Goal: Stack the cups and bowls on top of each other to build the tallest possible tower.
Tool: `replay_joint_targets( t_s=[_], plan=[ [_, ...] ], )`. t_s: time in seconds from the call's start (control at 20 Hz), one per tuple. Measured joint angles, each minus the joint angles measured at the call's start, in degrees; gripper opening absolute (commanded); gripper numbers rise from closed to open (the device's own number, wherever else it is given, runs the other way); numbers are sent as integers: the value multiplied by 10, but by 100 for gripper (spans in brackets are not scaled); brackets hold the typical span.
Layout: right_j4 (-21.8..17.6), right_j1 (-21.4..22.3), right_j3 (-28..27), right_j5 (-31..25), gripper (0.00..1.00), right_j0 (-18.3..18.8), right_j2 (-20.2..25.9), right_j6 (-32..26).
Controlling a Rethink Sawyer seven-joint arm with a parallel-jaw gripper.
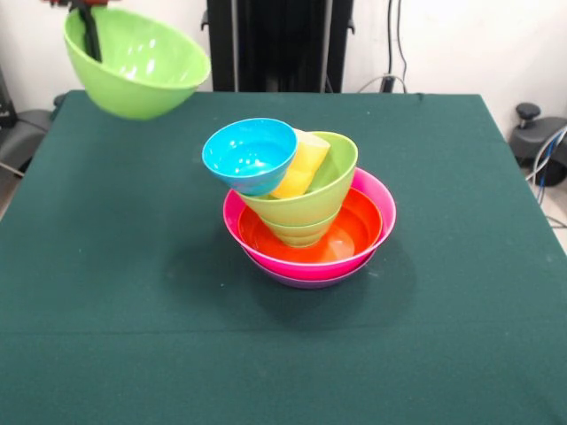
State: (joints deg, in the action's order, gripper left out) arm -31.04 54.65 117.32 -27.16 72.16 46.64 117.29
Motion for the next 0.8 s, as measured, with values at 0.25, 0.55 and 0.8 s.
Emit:
replay_joint_targets(
  t_s=[0.25,0.55,0.8],
  plan=[
    [92,73,36,-18,0,0,42,0],
    [155,134,59,-26,0,-7,70,0],
    [152,135,59,-26,0,-34,63,0]
  ],
)
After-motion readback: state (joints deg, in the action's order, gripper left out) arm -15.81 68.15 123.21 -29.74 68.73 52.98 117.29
